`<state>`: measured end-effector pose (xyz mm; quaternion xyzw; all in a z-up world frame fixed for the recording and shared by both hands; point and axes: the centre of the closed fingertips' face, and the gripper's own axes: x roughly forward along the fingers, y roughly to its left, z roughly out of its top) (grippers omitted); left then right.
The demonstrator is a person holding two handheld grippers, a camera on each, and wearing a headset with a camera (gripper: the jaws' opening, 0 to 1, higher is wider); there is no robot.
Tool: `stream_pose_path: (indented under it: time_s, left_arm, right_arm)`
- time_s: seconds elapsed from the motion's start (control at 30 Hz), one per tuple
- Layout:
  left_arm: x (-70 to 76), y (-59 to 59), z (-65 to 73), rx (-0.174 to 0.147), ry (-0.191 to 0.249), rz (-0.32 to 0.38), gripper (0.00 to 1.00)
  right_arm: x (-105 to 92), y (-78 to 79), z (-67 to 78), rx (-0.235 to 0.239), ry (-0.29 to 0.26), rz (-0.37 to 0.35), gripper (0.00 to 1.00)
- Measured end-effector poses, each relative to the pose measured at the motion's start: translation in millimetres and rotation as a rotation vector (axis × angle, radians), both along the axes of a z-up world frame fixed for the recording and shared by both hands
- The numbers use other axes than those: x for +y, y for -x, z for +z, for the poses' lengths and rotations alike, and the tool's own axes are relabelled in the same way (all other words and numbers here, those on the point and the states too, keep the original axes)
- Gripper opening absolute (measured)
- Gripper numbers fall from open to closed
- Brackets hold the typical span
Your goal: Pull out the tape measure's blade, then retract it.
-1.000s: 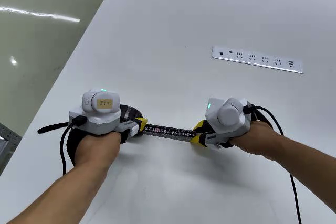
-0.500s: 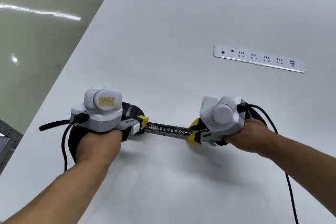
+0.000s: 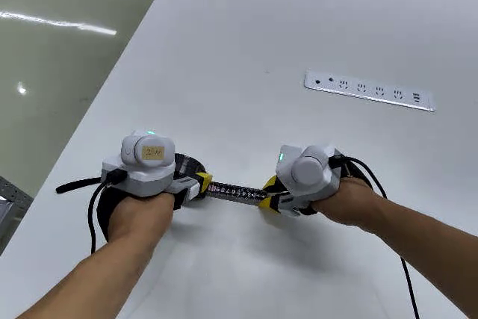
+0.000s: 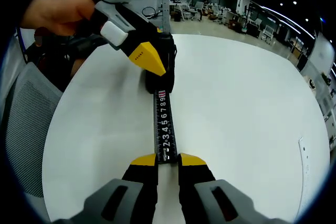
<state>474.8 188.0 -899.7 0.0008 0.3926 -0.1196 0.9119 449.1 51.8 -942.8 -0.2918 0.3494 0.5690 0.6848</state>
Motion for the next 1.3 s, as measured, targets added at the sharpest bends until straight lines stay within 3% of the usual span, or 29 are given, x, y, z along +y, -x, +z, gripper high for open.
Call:
stream_pose_path:
  time_s: [1.3]
  left_arm:
    - [2.1,-3.6,-3.2,0.001,0.000,-0.009,0.56]
  right_arm:
    - [30.5,-3.2,0.3,0.017,-0.030,-0.014,0.13]
